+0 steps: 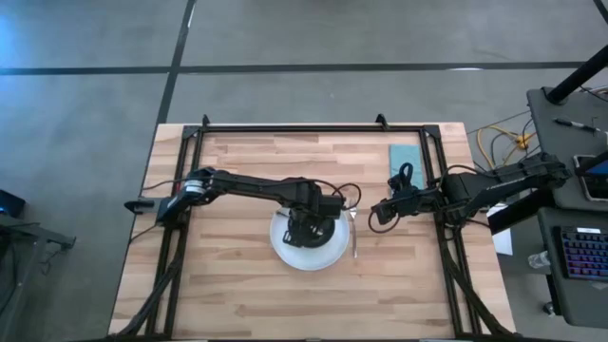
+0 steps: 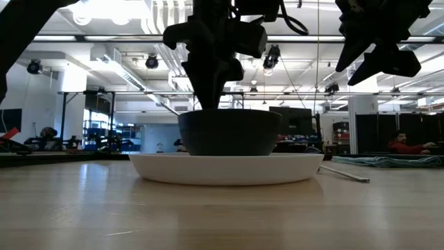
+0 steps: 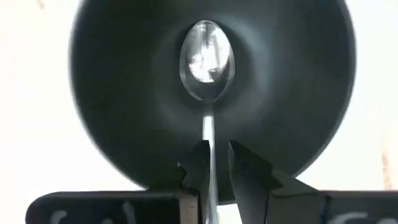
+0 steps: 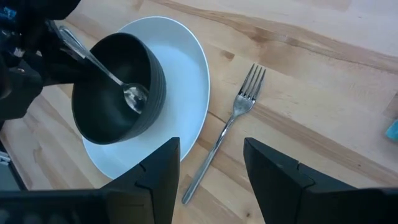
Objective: Set table place
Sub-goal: Return to Home Position
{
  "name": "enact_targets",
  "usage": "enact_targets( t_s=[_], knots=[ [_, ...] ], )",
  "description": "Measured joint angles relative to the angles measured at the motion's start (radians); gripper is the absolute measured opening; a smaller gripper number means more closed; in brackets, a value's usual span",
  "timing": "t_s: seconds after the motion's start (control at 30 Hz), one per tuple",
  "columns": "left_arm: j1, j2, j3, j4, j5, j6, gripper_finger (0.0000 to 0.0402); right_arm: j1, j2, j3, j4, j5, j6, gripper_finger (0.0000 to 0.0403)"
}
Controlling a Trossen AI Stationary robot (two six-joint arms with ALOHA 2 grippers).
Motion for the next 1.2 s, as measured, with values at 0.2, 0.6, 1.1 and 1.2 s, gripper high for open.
enact_targets(
  t_s=[0.2, 0.6, 1.1, 1.2],
  knots=[
    [0.0, -0.024, 0.038, -0.023, -0.057, -0.004, 0.0045, 0.0, 0.0, 0.0, -0.001, 0.0, -0.002, 0.0171],
    [-0.004, -0.226, 0.053, 0.001, -0.064, -0.17, 0.0045, 0.0, -0.018, 0.033, 0.003, -0.065, -0.166, 0.0171],
    [-0.047, -0.564, -0.206, 0.655, 0.203, -0.393, 0.0045, 0.044, -0.047, 0.285, 0.16, -0.176, -0.664, 0.0171],
    [-0.047, -0.648, -0.377, 0.818, 0.204, -0.418, 0.0045, 0.055, -0.09, 0.283, 0.294, -0.22, -0.75, 0.0171]
  ],
)
